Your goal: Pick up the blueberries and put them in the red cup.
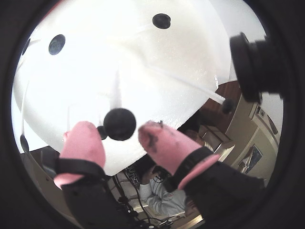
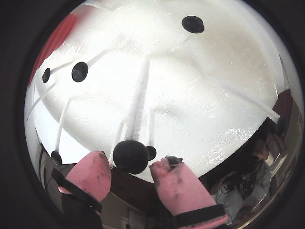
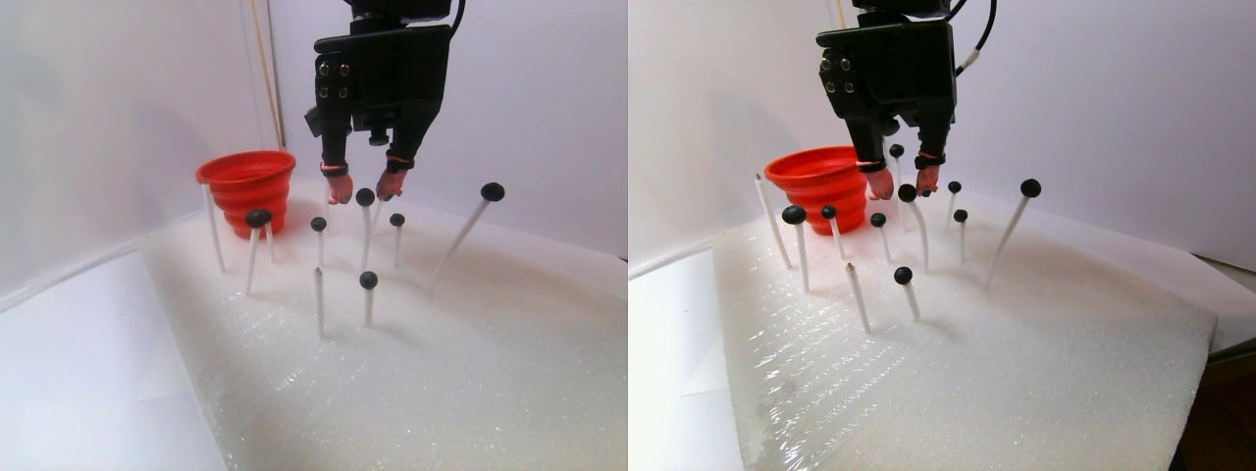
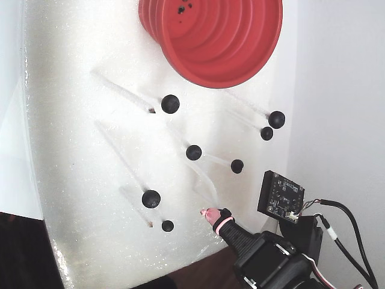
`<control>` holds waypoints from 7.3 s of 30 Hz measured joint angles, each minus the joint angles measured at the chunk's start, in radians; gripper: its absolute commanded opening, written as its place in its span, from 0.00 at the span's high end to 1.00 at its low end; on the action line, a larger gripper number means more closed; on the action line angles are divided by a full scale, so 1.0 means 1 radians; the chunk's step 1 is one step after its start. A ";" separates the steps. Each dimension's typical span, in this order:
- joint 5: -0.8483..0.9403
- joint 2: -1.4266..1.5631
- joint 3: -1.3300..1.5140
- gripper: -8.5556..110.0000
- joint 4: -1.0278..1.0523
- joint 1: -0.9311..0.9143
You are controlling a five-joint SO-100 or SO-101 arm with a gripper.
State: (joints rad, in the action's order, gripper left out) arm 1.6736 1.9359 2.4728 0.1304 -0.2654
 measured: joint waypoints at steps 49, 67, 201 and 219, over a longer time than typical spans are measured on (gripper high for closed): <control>-0.014 -0.006 -0.017 0.84 -0.002 0.034; 0.000 0.092 -0.017 0.84 0.094 0.092; 0.097 -0.029 -0.327 0.79 -0.041 0.282; 0.129 0.011 -0.265 0.79 0.005 0.164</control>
State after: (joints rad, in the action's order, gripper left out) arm 1.8024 1.9466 2.2074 0.1350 -0.1012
